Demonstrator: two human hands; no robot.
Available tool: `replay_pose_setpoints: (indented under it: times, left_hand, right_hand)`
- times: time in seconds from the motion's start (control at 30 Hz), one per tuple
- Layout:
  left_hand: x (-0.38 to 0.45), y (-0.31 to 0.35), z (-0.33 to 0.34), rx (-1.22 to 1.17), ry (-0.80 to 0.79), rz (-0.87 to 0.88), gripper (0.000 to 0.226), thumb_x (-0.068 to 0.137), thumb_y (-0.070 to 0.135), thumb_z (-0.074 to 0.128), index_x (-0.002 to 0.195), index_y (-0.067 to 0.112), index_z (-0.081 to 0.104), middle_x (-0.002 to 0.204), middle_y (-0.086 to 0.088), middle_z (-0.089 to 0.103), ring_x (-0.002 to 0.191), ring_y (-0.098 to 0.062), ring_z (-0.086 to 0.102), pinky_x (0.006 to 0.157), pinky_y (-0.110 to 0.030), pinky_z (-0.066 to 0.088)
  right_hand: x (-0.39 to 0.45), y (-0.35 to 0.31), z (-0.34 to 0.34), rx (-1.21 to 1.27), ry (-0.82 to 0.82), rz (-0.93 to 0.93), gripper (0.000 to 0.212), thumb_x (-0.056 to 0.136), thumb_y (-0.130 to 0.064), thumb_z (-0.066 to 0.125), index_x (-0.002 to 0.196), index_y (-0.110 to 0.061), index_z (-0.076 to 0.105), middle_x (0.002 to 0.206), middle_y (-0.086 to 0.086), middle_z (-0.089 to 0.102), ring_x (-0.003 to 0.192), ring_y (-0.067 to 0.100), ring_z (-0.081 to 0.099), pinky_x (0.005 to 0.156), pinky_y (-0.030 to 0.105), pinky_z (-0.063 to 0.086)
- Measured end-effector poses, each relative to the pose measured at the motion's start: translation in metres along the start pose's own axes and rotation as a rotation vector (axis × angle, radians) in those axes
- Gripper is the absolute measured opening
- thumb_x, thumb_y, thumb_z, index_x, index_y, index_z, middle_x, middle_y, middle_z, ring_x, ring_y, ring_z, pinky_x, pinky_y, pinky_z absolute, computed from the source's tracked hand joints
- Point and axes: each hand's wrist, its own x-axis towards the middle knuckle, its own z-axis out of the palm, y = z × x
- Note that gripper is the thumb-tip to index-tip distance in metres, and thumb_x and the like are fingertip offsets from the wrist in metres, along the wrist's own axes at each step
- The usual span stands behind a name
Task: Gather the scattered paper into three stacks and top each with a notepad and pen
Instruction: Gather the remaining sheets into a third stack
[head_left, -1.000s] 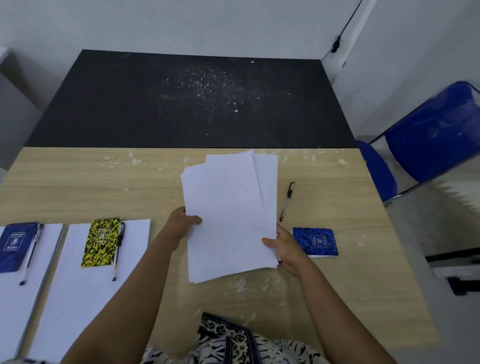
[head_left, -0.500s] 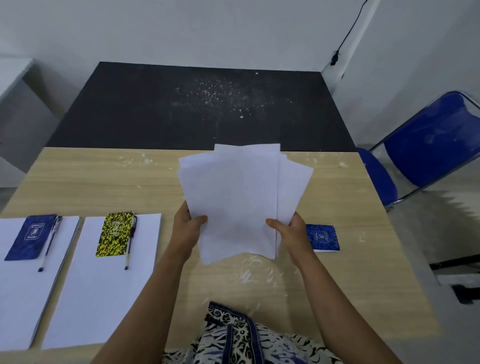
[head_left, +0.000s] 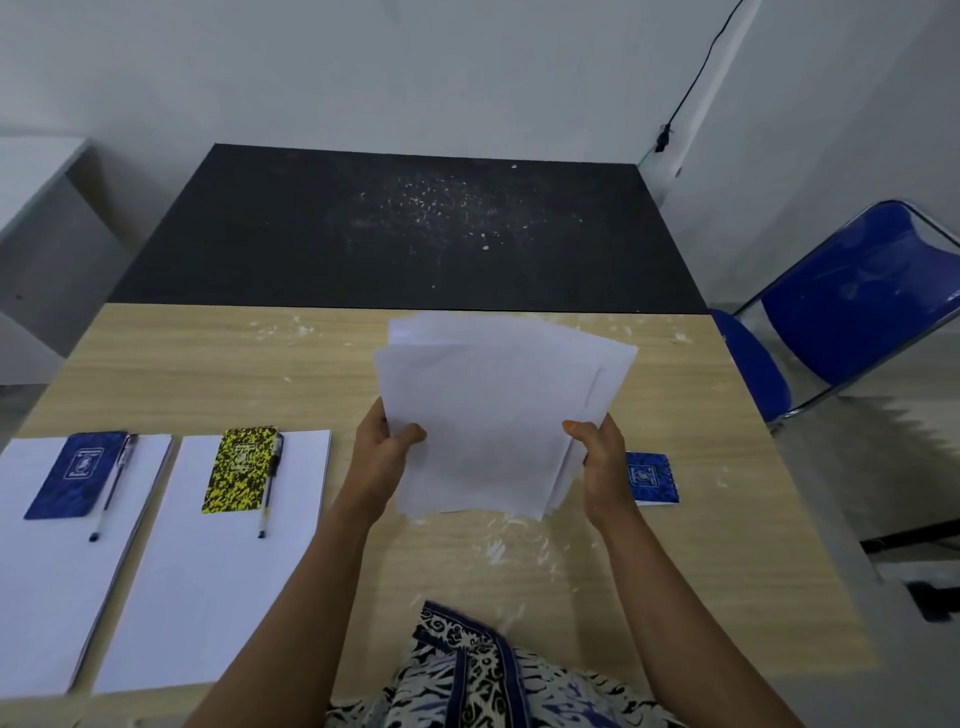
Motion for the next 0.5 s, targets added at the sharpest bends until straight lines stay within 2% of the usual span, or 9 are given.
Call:
replay_pose_setpoints:
  times: [0.1,0.2,0.3,0.37,0.5]
  left_hand:
    - [-0.003,0.001,0.001,0.008,0.006,-0.004,0.034,0.085,-0.009,0.051,0.105,0.016,0.063,0.097,0.003,0.069,0.081,-0.006,0.066,0.064,-0.020,0.050]
    - [-0.005,-0.001,0.002,0.019,-0.009,0.001,0.032,0.085,-0.007,0.052,0.102,0.018,0.064,0.096,0.004,0.070,0.082,-0.008,0.066,0.064,-0.018,0.050]
    - [-0.006,-0.005,0.000,0.013,-0.012,0.004,0.024,0.080,0.009,0.060,0.101,0.020,0.066,0.094,0.006,0.072,0.083,-0.008,0.067,0.065,-0.019,0.051]
    - [-0.007,-0.009,-0.002,0.014,-0.006,-0.023,0.029,0.075,0.019,0.061,0.103,0.020,0.067,0.097,0.005,0.072,0.086,-0.011,0.068,0.070,-0.024,0.051]
    - [-0.010,-0.012,-0.002,0.031,-0.002,-0.030,0.036,0.074,0.023,0.062,0.109,0.018,0.066,0.101,0.003,0.071,0.094,-0.018,0.067,0.074,-0.030,0.051]
  right_hand:
    - [-0.001,-0.005,0.000,0.033,-0.024,-0.030,0.039,0.076,-0.016,0.052,0.114,-0.012,0.059,0.096,-0.005,0.071,0.088,0.014,0.067,0.068,0.023,0.053]
    - [-0.004,-0.003,0.007,0.009,-0.069,-0.001,0.041,0.075,-0.017,0.054,0.115,-0.010,0.060,0.099,0.002,0.069,0.088,0.020,0.067,0.069,0.029,0.053]
    - [-0.009,0.005,0.016,-0.034,-0.095,0.023,0.036,0.073,-0.017,0.057,0.108,-0.013,0.062,0.097,0.002,0.069,0.088,0.021,0.066,0.070,0.032,0.050]
    - [-0.012,0.010,0.021,-0.055,-0.085,0.038,0.036,0.072,-0.017,0.058,0.108,-0.015,0.062,0.098,0.002,0.069,0.090,0.020,0.065,0.071,0.031,0.049]
    - [-0.015,0.012,0.024,-0.077,0.004,0.007,0.041,0.071,-0.017,0.059,0.112,-0.014,0.060,0.101,0.003,0.068,0.092,0.021,0.064,0.073,0.033,0.048]
